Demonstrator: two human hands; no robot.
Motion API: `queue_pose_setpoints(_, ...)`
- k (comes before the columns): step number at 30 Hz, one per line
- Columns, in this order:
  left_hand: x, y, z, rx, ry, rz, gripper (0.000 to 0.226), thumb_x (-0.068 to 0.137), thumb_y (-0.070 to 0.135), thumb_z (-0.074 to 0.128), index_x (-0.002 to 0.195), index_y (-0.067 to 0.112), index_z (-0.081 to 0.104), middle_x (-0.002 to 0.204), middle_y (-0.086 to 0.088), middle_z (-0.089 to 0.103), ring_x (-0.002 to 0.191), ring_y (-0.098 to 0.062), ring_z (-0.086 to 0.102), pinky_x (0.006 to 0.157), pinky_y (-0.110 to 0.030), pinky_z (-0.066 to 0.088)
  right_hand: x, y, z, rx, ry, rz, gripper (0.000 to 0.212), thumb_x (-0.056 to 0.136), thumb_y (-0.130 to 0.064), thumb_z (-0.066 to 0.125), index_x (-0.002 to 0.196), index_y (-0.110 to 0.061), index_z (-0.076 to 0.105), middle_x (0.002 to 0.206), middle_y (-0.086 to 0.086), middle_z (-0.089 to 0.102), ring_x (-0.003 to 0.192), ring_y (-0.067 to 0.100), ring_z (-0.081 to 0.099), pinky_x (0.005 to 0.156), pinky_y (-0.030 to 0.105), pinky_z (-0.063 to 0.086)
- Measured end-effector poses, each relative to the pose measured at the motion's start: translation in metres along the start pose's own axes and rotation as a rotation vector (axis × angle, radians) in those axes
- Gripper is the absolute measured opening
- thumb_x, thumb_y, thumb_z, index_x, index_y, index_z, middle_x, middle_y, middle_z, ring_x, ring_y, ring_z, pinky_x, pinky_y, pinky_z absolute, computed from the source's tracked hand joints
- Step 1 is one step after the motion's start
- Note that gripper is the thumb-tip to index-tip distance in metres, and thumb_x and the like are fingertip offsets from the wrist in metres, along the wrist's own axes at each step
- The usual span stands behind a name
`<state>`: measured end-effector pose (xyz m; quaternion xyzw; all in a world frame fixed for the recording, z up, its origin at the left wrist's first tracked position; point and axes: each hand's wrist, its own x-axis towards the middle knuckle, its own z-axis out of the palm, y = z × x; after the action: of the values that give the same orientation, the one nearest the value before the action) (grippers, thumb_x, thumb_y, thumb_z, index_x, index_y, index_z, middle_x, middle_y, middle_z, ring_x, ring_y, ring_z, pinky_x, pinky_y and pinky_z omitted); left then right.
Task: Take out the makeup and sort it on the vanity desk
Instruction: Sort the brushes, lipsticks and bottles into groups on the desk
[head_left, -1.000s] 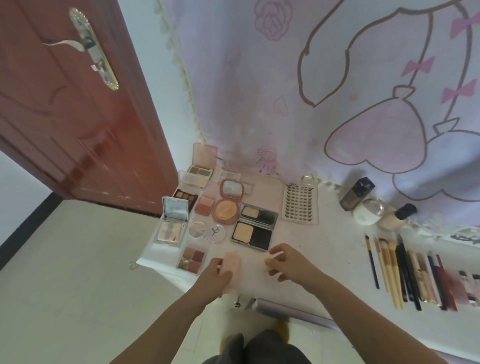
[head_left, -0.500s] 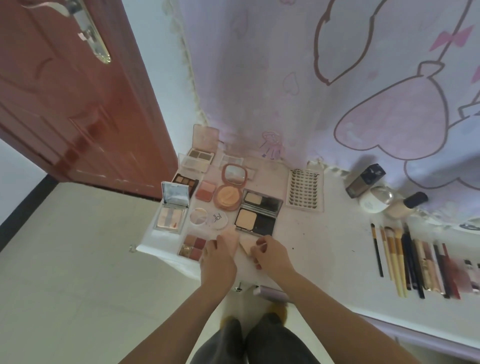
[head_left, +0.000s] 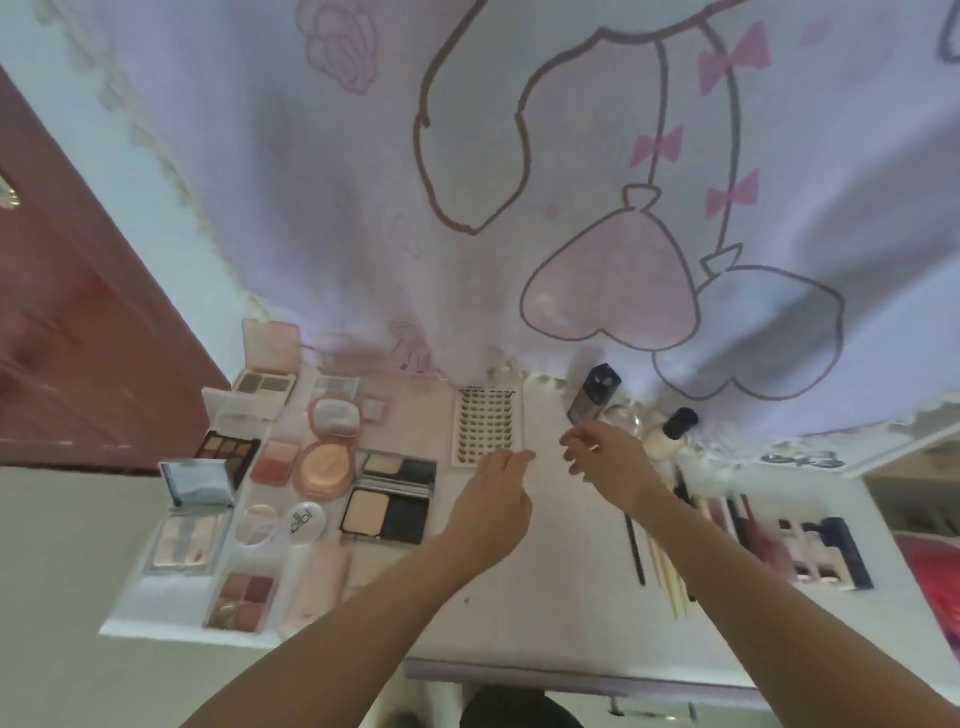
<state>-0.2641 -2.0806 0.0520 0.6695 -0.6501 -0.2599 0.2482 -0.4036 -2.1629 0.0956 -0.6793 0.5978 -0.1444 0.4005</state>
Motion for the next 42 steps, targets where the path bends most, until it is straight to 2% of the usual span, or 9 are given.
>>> queue_pose_setpoints(3, 0.053, 0.019, 0.024, -0.053, -0.079, -0.068, 0.05, 0.092, 0.008, 0.04, 0.141, 0.011, 0.032, 0.134, -0.009, 0.043, 0.124, -0.023, 0.039, 0.105, -0.033, 0.033, 0.035, 0.002, -0.046, -0.295, 0.096, -0.095, 0.018, 0.095, -0.015, 0.048, 0.102, -0.011, 0.064, 0.102, 0.006, 0.063, 0.088, 0.021, 0.062, 0.078, 0.024, 0.047)
queue_pose_setpoints(7, 0.114, 0.033, 0.047, -0.1, -0.058, -0.178, 0.048, 0.094, 0.015, 0.043, 0.14, 0.009, 0.032, 0.134, -0.011, 0.044, 0.122, -0.025, 0.043, 0.099, -0.035, 0.037, 0.076, -0.001, -0.068, -0.5, 0.088, -0.219, 0.033, 0.096, -0.027, 0.047, 0.126, -0.013, 0.05, 0.123, 0.009, 0.053, 0.112, 0.027, 0.052, 0.093, 0.036, 0.044)
queue_pose_setpoints(12, 0.165, 0.036, 0.061, -0.193, -0.062, -0.21, 0.036, 0.092, 0.022, 0.05, 0.126, 0.012, 0.05, 0.124, -0.007, 0.056, 0.113, -0.024, 0.053, 0.089, -0.025, 0.042, 0.109, 0.004, -0.056, -0.939, -0.047, -0.238, 0.038, 0.097, -0.043, 0.038, 0.121, -0.014, 0.046, 0.116, 0.008, 0.059, 0.107, 0.028, 0.056, 0.09, 0.043, 0.04)
queue_pose_setpoints(15, 0.167, 0.034, 0.066, -0.308, -0.016, -0.237, 0.026, 0.088, 0.019, 0.057, 0.112, 0.008, 0.056, 0.107, -0.007, 0.063, 0.101, -0.024, 0.059, 0.066, -0.009, 0.03, 0.118, 0.003, -0.057, -1.003, -0.076, -0.316, 0.03, 0.099, -0.037, 0.038, 0.113, -0.012, 0.049, 0.113, 0.008, 0.06, 0.103, 0.027, 0.056, 0.085, 0.038, 0.04)
queue_pose_setpoints(19, 0.15, 0.032, 0.054, -0.453, 0.1, -0.194, 0.028, 0.088, 0.023, 0.061, 0.114, 0.017, 0.054, 0.1, 0.002, 0.061, 0.089, -0.012, 0.058, 0.065, -0.008, 0.036, 0.114, -0.012, -0.069, -0.814, -0.117, -0.369, 0.031, 0.097, -0.038, 0.042, 0.11, -0.013, 0.053, 0.106, 0.007, 0.062, 0.095, 0.026, 0.059, 0.081, 0.038, 0.049)
queue_pose_setpoints(22, 0.129, 0.025, 0.033, -0.347, 0.134, -0.139, 0.026, 0.086, 0.037, 0.06, 0.107, 0.033, 0.047, 0.091, 0.015, 0.056, 0.079, -0.004, 0.055, 0.063, -0.015, 0.037, 0.103, -0.027, -0.085, -0.531, -0.139, -0.4, 0.03, 0.094, -0.041, 0.046, 0.105, -0.015, 0.057, 0.098, 0.004, 0.062, 0.086, 0.021, 0.058, 0.076, 0.038, 0.051)
queue_pose_setpoints(27, 0.085, 0.018, -0.004, -0.146, -0.026, -0.007, 0.035, 0.085, 0.04, 0.061, 0.116, 0.028, 0.048, 0.102, 0.009, 0.059, 0.087, -0.01, 0.055, 0.07, -0.022, 0.042, 0.077, -0.041, -0.092, -0.498, -0.557, -0.258, 0.025, 0.088, -0.046, 0.055, 0.087, -0.021, 0.059, 0.075, -0.007, 0.07, 0.057, 0.001, 0.064, 0.049, 0.017, 0.044)
queue_pose_setpoints(36, -0.023, -0.011, -0.055, 0.065, -0.126, 0.088, 0.03, 0.089, 0.047, 0.052, 0.113, 0.033, 0.042, 0.101, 0.019, 0.049, 0.083, 0.004, 0.046, 0.071, -0.015, 0.036, 0.004, -0.039, -0.06, -0.122, -0.754, -0.125, 0.018, 0.091, -0.037, 0.059, 0.094, -0.02, 0.064, 0.081, -0.005, 0.073, 0.07, 0.002, 0.066, 0.056, 0.015, 0.049)
queue_pose_setpoints(42, -0.068, -0.037, -0.073, -0.335, 0.185, -0.208, 0.02, 0.088, 0.019, 0.061, 0.086, 0.03, 0.045, 0.072, 0.023, 0.056, 0.064, 0.004, 0.051, 0.06, -0.014, 0.043, -0.007, -0.028, -0.076, 0.196, -0.628, -0.028, 0.021, 0.088, -0.016, 0.064, 0.108, -0.017, 0.059, 0.103, 0.003, 0.069, 0.09, 0.012, 0.068, 0.069, 0.022, 0.055)
